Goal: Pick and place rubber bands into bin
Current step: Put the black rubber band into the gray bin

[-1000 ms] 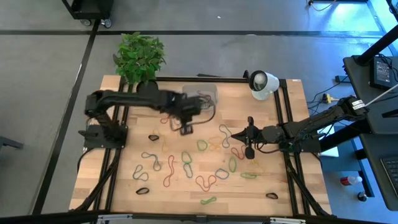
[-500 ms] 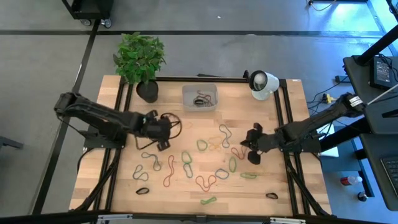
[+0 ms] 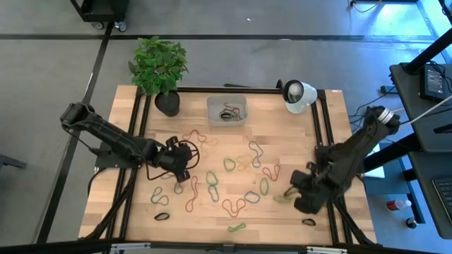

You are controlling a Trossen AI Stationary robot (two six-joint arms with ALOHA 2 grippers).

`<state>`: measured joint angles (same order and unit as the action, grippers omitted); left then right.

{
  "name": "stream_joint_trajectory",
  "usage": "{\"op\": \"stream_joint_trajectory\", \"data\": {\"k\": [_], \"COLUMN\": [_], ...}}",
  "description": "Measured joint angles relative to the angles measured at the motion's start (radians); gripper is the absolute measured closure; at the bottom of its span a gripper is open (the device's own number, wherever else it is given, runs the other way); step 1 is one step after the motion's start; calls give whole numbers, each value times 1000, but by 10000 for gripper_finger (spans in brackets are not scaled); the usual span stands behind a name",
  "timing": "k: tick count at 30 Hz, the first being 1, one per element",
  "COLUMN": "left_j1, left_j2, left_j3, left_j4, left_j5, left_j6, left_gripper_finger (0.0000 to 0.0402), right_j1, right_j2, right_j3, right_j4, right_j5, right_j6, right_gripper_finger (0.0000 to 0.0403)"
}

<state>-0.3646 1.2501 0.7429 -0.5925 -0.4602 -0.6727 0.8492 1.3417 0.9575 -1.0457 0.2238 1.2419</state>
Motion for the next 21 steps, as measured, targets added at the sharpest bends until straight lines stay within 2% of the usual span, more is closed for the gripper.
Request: {"op": "stream_joint_trajectory", "data": {"k": [4,8,11,16,21], "left_j1": [-24,-35,-35,-35,-35], "left_j2": [0,0,0,0,0], "left_j3": [0,0,0,0,0], "left_j4": [14,41,69,98,102], "left_j5": [-40,-72,-83,-100,-91], "left_j6": [-24,-24,-24,-23,-22], "left_gripper_finger": [400,399,399,400,400], "right_j1": [85,142,183,244,277], "right_j2": [88,152,195,260,316], "right_j3": [22,21,21,21,21], "right_j4": [14,26,62,141,184], "right_j5": [-32,-140,-194,-195,-195], "right_j6": [100,220,249,249,247], "right_gripper_finger": [391,363,339,307,293]}}
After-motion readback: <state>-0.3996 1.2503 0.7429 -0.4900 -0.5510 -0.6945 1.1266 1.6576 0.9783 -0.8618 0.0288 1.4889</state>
